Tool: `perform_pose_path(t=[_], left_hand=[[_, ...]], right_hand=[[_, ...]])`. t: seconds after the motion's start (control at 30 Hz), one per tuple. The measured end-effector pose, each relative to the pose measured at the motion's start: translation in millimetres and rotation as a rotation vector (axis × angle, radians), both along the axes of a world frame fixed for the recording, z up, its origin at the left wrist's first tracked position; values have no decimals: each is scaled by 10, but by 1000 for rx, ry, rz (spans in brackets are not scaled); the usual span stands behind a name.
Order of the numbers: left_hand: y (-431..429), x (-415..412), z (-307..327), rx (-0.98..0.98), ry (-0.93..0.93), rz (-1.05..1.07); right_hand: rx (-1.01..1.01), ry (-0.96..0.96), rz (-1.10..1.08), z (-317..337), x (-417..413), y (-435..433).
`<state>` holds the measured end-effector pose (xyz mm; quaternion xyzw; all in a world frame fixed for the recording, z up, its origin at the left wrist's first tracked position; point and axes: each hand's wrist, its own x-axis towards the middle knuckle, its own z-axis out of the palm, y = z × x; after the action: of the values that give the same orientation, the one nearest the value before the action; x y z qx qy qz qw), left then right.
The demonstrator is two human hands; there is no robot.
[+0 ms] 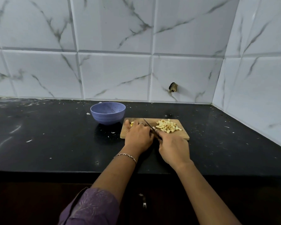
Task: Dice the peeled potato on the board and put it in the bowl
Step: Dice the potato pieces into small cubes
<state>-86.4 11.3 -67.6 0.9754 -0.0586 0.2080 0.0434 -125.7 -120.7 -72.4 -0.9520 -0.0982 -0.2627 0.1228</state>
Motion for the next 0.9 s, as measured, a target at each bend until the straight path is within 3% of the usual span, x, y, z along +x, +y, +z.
perform_pose_path(t=[0.17, 0.37, 0.53, 0.73, 0.9], left_hand=[[-6, -20, 11, 13, -1, 6], [-5, -18, -4, 5, -1, 15], [52, 15, 14, -113, -18, 51], [197, 11, 13, -369, -106, 276], [182, 36, -20, -323, -69, 266]], right_hand=[[-43, 3, 7, 12, 37, 39], [59, -20, -74, -18, 23, 11], [110, -44, -11, 3, -50, 17], [89, 9, 40, 5, -91, 8], [100, -14, -92, -8, -74, 22]])
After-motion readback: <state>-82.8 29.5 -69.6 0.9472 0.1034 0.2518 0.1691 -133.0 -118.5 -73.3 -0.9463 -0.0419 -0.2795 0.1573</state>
